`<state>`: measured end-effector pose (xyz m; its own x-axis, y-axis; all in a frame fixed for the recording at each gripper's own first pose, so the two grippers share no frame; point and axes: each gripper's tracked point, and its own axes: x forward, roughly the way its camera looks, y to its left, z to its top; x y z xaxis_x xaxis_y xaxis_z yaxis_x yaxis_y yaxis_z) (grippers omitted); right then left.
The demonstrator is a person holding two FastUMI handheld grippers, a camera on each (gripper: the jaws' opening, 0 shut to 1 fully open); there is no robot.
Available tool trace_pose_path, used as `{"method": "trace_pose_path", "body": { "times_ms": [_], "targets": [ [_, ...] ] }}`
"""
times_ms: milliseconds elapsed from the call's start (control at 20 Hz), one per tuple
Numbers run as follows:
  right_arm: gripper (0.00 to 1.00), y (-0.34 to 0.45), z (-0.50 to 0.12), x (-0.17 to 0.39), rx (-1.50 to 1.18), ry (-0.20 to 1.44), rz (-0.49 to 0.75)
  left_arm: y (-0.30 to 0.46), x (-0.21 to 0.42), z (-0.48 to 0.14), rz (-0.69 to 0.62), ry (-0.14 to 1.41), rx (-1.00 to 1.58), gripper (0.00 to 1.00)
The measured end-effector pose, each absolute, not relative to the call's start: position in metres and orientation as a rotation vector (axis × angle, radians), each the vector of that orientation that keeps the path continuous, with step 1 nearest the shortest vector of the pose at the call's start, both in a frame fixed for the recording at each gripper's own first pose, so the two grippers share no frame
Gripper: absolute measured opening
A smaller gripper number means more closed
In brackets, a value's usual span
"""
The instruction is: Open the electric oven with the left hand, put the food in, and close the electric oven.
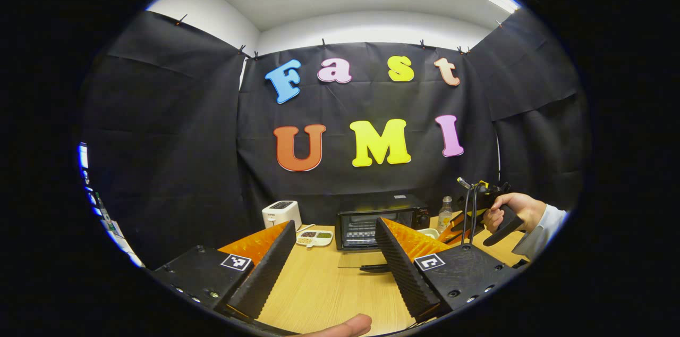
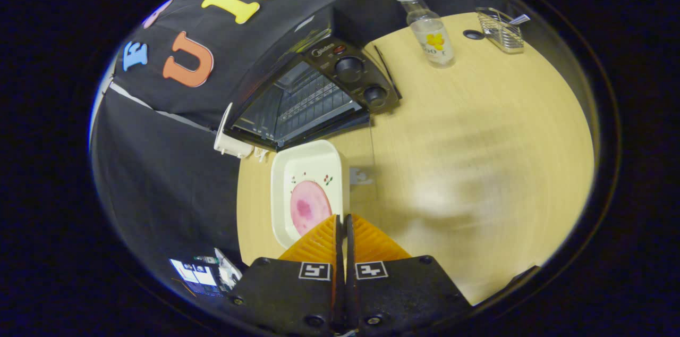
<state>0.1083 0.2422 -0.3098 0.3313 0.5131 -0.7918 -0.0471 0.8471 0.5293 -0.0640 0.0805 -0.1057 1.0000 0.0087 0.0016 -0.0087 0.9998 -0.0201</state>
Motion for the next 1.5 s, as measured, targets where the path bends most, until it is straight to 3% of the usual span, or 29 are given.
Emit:
{"method": "trace_pose_path", "body": {
  "times_ms": [600, 750, 800, 850, 1000, 1100, 1150, 1200, 1250, 1350, 1500],
  "targets": [
    [0.01, 0.346, -0.335, 0.188, 0.620, 1.083, 0.275, 0.131, -0.008, -0.110, 0.088, -0.022, -0.059, 0.95],
    [0.04, 0.353, -0.340, 0.213, 0.695, 1.025, 0.189, 0.131, 0.004, -0.117, 0.078, 0.000, -0.035, 0.95],
    [0.05, 0.354, -0.342, 0.223, 0.715, 0.997, 0.160, 0.133, 0.007, -0.116, 0.086, 0.002, -0.028, 1.00],
    [0.05, 0.356, -0.343, 0.231, 0.741, 0.975, 0.132, 0.135, 0.012, -0.118, 0.097, 0.007, -0.036, 0.95],
    [0.02, 0.357, -0.349, 0.258, 0.841, 0.922, 0.049, 0.128, 0.019, -0.127, 0.084, 0.034, -0.074, 0.96],
    [0.06, 0.353, -0.351, 0.279, 0.883, 0.851, 0.003, 0.132, 0.025, -0.131, 0.090, 0.040, -0.073, 0.96],
    [0.03, 0.351, -0.352, 0.289, 0.880, 0.812, -0.012, 0.136, 0.028, -0.132, 0.100, 0.042, -0.068, 0.95],
    [0.07, 0.350, -0.355, 0.298, 0.879, 0.780, -0.025, 0.139, 0.031, -0.135, 0.109, 0.044, -0.064, 0.95],
    [0.03, 0.351, -0.356, 0.306, 0.899, 0.752, -0.029, 0.139, 0.034, -0.138, 0.114, 0.048, -0.064, 0.95],
    [0.07, 0.356, -0.356, 0.317, 0.942, 0.709, -0.022, 0.136, 0.042, -0.143, 0.110, 0.062, -0.068, 0.96],
    [0.06, 0.356, -0.359, 0.327, 0.930, 0.649, -0.027, 0.135, 0.049, -0.150, 0.114, 0.075, -0.053, 0.95]
  ]
}}
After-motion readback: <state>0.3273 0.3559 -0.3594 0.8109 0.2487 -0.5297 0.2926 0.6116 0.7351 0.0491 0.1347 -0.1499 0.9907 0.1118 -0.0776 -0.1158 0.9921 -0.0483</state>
